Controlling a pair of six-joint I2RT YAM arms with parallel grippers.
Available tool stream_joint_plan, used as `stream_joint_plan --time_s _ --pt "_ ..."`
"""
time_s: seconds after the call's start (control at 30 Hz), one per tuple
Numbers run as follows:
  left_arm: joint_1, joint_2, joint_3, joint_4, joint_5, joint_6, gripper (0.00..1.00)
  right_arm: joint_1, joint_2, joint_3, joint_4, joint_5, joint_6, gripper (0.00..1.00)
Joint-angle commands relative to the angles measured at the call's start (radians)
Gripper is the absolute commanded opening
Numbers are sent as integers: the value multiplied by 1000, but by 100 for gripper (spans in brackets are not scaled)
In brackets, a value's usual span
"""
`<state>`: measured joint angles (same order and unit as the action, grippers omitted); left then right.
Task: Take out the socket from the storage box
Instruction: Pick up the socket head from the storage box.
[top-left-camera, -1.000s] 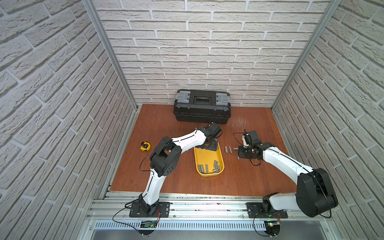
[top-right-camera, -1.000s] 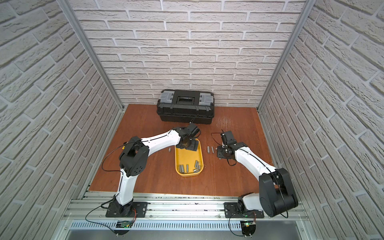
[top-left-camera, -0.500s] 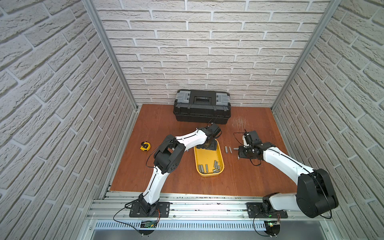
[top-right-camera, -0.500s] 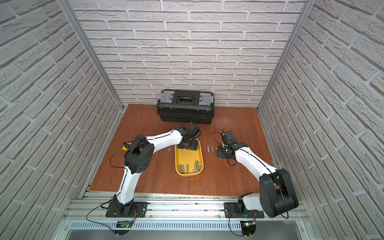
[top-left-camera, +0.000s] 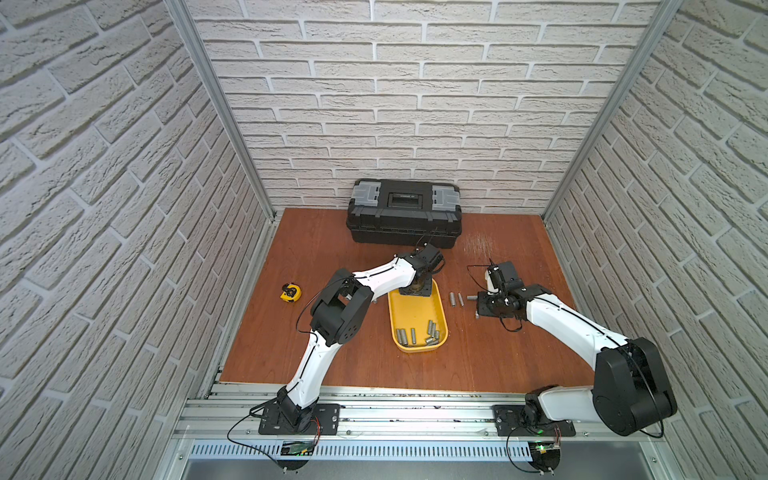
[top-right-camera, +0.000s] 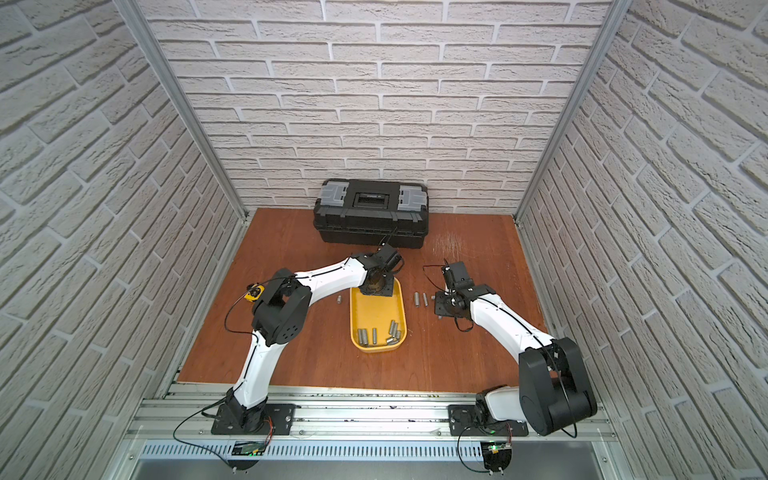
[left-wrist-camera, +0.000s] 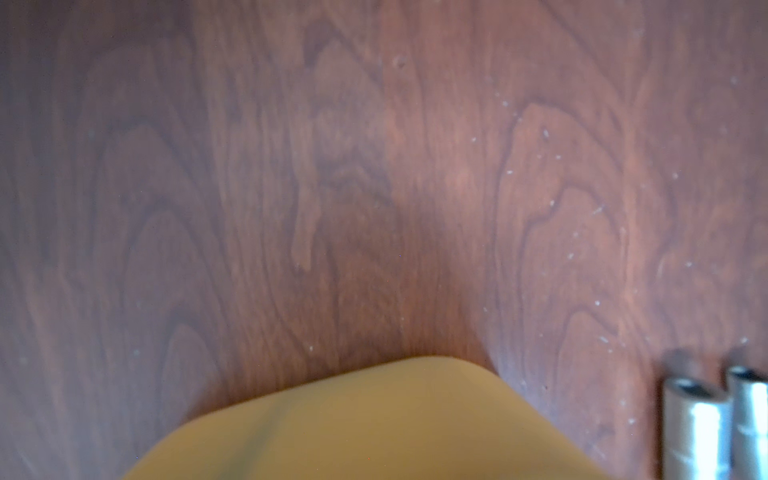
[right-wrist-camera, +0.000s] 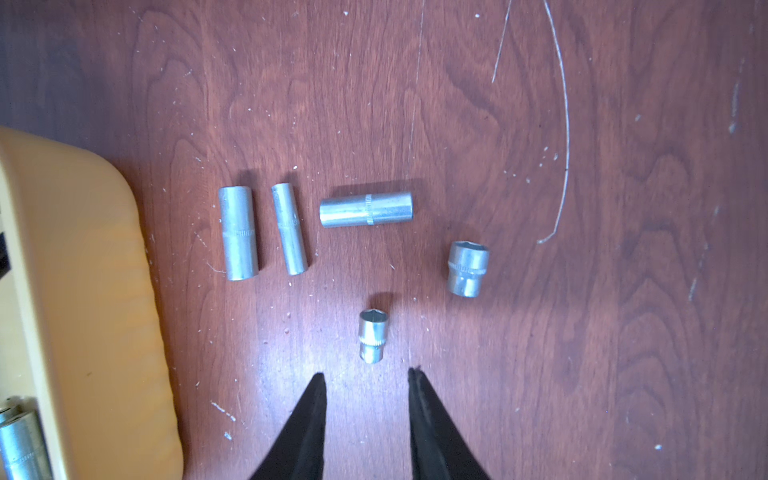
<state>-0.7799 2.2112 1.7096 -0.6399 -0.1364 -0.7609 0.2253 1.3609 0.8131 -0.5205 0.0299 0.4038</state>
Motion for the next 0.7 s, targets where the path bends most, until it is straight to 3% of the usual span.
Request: stream_joint_plan --time_s 0.0,0.3,0.67 --pt "4 40 -5 5 16 -2 45 -6 -28 -11 -7 10 -7 35" --pt "4 -53 -41 6 16 11 38 -6 -34 -6 -16 14 -11 35" --pt "51 -456 -249 -38 -96 34 41 -6 -13 -3 -4 4 -10 35"
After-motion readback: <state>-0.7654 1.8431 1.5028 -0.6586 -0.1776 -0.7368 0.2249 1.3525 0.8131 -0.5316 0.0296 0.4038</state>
